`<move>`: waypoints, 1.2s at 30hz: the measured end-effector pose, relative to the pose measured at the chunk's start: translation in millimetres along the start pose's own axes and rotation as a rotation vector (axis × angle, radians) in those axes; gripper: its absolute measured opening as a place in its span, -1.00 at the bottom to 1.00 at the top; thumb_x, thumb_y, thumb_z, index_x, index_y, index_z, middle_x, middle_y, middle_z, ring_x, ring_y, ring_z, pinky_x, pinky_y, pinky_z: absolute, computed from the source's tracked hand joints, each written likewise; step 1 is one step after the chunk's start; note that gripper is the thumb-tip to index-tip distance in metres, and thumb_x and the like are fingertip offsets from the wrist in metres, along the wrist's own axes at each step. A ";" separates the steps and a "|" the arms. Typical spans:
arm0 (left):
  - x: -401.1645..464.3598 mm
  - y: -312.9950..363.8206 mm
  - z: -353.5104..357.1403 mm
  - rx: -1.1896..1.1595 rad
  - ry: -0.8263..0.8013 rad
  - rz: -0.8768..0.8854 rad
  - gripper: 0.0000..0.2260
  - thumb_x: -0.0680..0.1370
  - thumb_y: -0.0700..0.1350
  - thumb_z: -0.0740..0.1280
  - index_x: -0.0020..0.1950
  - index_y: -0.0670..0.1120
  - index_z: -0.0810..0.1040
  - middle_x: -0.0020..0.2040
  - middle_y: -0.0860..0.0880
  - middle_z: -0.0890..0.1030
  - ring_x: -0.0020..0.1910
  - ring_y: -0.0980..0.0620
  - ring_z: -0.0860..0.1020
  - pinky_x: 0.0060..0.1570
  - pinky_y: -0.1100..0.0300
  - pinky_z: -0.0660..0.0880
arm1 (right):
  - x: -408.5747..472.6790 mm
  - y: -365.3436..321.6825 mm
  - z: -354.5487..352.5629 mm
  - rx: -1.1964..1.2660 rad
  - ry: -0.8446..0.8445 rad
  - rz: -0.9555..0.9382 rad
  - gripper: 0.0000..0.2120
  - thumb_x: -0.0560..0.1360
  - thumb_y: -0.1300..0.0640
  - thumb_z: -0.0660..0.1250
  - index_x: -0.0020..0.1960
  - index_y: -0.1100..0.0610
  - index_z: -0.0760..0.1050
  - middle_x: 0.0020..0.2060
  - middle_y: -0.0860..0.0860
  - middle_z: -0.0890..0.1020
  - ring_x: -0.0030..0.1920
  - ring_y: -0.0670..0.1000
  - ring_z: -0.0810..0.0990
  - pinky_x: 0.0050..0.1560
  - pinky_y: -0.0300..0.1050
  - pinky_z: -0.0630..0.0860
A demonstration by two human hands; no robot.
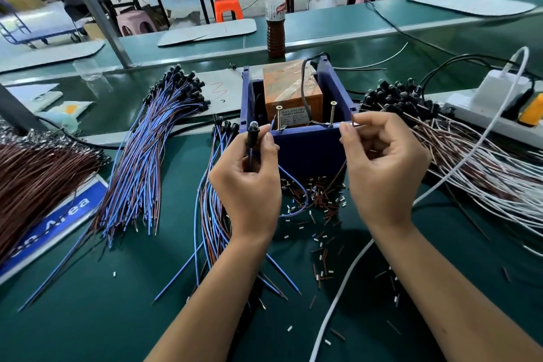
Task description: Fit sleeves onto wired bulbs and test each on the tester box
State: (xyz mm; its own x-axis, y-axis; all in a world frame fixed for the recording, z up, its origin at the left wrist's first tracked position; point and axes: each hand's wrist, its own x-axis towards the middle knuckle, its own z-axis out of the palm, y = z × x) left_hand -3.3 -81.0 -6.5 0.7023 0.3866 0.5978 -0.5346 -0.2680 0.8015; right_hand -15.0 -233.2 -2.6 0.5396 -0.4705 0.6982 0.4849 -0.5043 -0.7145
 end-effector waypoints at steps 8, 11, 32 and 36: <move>-2.3 0.3 1.7 -0.048 0.017 -0.048 -0.92 0.60 -0.13 0.43 0.05 0.02 0.70 -0.15 0.11 0.71 -0.16 0.14 0.67 -0.13 0.28 0.55 | -1.4 -2.1 -2.7 -0.088 -0.015 -0.016 -0.88 0.64 0.22 0.38 0.02 0.22 0.69 -0.15 -0.01 0.70 -0.13 -0.05 0.67 -0.13 -0.09 0.62; -1.2 -1.1 1.0 -0.038 0.011 -0.044 -0.92 0.61 -0.13 0.44 0.03 0.03 0.70 -0.17 0.11 0.70 -0.19 0.13 0.65 -0.17 0.21 0.56 | -2.3 -4.6 -1.4 -0.110 -0.023 -0.044 -0.87 0.62 0.29 0.36 0.06 0.26 0.69 -0.11 0.02 0.70 -0.07 -0.05 0.67 -0.05 -0.11 0.63; -2.3 -8.6 3.8 0.012 0.006 0.031 -0.86 0.61 -0.05 0.39 0.08 0.18 0.69 -0.16 0.17 0.70 -0.23 0.13 0.63 -0.23 0.18 0.56 | -5.1 -10.8 6.0 -0.153 -0.054 -0.089 -0.84 0.59 0.34 0.35 0.09 0.30 0.69 -0.10 0.07 0.71 -0.07 -0.06 0.65 0.02 -0.37 0.49; -2.0 -7.7 3.8 0.027 0.006 0.037 -0.85 0.61 -0.05 0.39 0.06 0.20 0.68 -0.18 0.17 0.69 -0.24 0.11 0.62 -0.26 0.11 0.58 | -5.6 -10.1 5.9 -0.152 -0.059 -0.088 -0.85 0.60 0.33 0.35 0.09 0.29 0.69 -0.12 0.07 0.71 -0.09 -0.06 0.64 0.00 -0.38 0.48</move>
State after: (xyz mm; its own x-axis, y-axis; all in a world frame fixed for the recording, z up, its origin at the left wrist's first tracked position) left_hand 1.2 -83.1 -13.8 0.6791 0.3813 0.6273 -0.5477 -0.3058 0.7788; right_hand -18.9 -221.2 0.4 0.5407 -0.3788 0.7511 0.4253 -0.6472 -0.6326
